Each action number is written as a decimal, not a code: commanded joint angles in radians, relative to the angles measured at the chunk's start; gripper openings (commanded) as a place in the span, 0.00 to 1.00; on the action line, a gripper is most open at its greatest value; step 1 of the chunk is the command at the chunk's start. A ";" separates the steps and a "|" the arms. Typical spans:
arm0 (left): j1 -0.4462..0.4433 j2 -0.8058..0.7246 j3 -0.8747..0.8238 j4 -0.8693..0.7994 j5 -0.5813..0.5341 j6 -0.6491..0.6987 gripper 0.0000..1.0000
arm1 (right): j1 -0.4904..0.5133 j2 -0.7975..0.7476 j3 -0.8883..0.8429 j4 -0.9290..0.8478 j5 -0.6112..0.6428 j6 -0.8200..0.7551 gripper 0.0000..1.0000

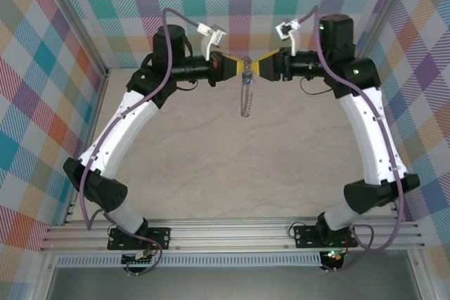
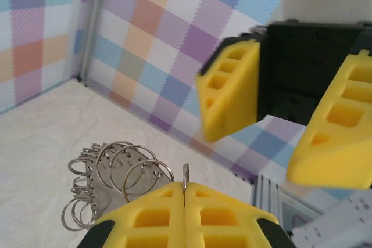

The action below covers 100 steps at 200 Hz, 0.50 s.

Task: Put the keys on the keyring

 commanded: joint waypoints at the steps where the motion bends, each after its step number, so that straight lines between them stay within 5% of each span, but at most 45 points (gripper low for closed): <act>1: -0.002 -0.070 -0.015 0.203 -0.054 -0.088 0.00 | -0.047 -0.091 -0.111 0.286 -0.055 0.177 0.48; 100: -0.006 -0.038 -0.084 0.638 -0.029 -0.446 0.00 | -0.047 -0.138 -0.434 0.885 -0.111 0.596 0.55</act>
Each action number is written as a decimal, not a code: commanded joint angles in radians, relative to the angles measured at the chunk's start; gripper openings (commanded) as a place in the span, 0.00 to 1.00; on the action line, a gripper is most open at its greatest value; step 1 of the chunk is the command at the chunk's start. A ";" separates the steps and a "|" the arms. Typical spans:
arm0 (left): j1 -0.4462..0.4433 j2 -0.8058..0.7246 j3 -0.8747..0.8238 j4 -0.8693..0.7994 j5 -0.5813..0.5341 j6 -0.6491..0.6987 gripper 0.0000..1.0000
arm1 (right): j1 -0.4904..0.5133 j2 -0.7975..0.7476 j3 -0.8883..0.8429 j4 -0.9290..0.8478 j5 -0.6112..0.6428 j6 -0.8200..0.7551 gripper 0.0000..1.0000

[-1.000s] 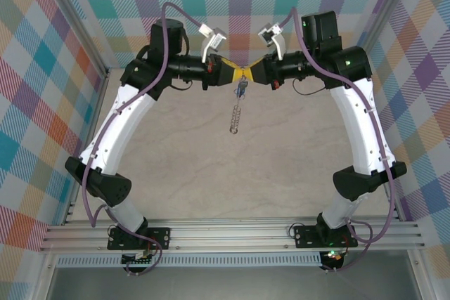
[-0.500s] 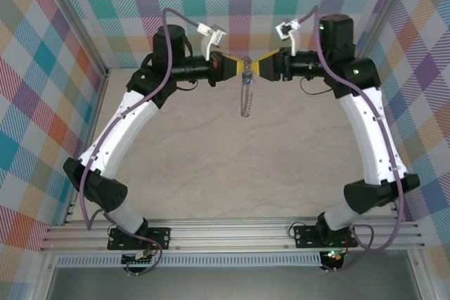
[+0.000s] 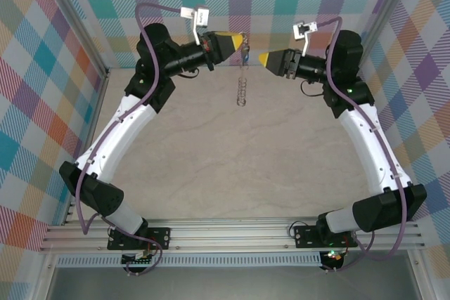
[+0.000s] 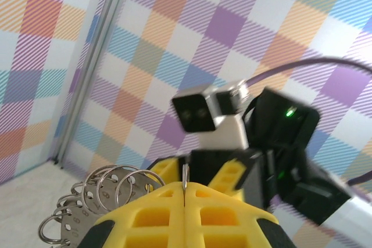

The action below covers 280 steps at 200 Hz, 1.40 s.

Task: Put the keys on the keyring

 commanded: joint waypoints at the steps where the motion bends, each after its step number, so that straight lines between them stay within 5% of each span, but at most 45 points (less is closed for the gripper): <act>1: -0.006 0.003 -0.011 0.173 0.003 -0.116 0.00 | 0.010 -0.003 -0.005 0.213 -0.044 0.124 0.55; 148: -0.021 0.019 -0.030 0.250 -0.030 -0.210 0.00 | 0.093 0.110 0.123 0.307 -0.074 0.173 0.55; 223: -0.021 0.016 -0.047 0.257 -0.045 -0.212 0.00 | 0.112 0.092 0.102 0.301 -0.092 0.176 0.00; 280: -0.022 0.010 -0.065 0.269 -0.043 -0.214 0.00 | 0.151 0.132 0.156 0.286 -0.104 0.176 0.00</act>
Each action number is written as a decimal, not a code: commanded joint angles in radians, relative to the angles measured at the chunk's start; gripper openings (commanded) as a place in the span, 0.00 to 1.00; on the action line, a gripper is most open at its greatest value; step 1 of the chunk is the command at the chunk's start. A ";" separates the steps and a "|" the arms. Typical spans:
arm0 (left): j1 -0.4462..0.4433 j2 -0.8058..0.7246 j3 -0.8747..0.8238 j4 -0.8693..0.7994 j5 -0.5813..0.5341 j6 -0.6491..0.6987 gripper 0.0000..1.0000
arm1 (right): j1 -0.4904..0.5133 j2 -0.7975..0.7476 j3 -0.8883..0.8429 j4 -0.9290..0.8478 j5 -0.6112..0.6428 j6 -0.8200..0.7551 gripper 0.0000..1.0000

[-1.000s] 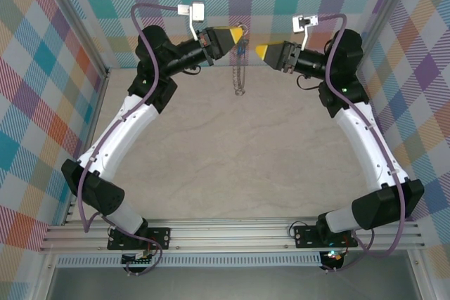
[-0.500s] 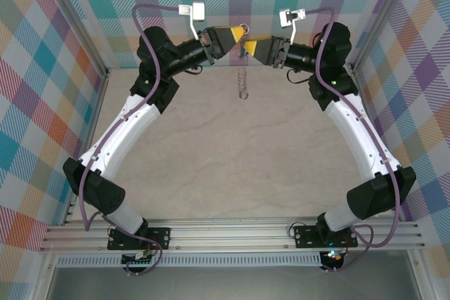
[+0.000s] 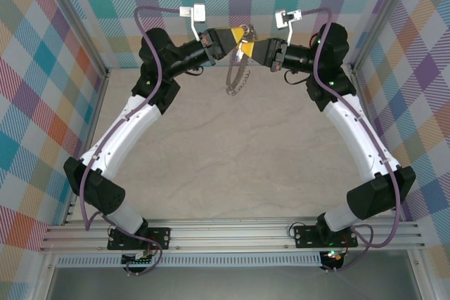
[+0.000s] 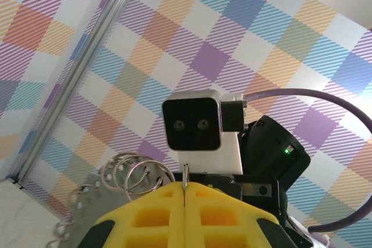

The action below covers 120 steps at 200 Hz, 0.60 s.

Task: Put the keys on the keyring

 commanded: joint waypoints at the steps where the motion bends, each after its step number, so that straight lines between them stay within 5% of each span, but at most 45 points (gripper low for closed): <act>1: -0.011 -0.008 -0.011 0.073 -0.007 -0.013 0.00 | 0.028 0.017 0.055 0.018 -0.027 -0.008 0.00; 61: -0.012 -0.018 -0.025 0.073 -0.020 -0.013 0.00 | 0.042 0.027 0.089 -0.102 -0.007 -0.080 0.00; 89: -0.012 -0.026 -0.036 0.079 -0.036 -0.014 0.00 | 0.027 -0.007 0.087 -0.193 0.022 -0.144 0.46; 120: -0.012 -0.026 -0.041 0.086 -0.040 -0.022 0.00 | -0.041 -0.078 0.039 -0.218 0.047 -0.162 0.52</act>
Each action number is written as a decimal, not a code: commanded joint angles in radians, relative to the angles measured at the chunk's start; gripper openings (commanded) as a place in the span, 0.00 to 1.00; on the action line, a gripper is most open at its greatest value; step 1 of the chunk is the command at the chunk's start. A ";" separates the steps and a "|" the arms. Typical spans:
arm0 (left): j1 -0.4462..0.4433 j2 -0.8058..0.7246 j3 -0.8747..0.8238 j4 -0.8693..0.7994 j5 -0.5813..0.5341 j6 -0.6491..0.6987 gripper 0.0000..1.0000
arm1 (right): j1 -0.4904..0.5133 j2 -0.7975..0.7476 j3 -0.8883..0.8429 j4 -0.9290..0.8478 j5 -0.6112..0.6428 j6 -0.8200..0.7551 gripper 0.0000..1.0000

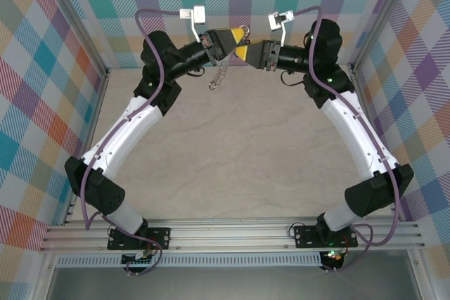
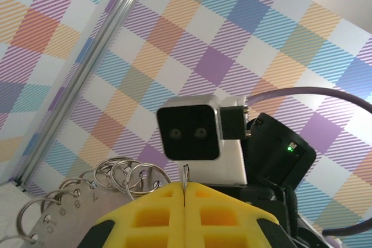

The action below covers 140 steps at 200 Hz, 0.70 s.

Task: Put the keys on the keyring

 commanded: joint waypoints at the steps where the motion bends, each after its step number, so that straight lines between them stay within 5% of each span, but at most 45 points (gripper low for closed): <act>1: -0.010 -0.024 -0.003 0.050 -0.013 -0.012 0.00 | -0.048 -0.094 -0.019 -0.026 0.016 -0.046 0.52; 140: -0.015 -0.018 -0.010 0.087 -0.005 -0.048 0.00 | -0.061 -0.023 -0.050 0.400 0.110 0.336 0.41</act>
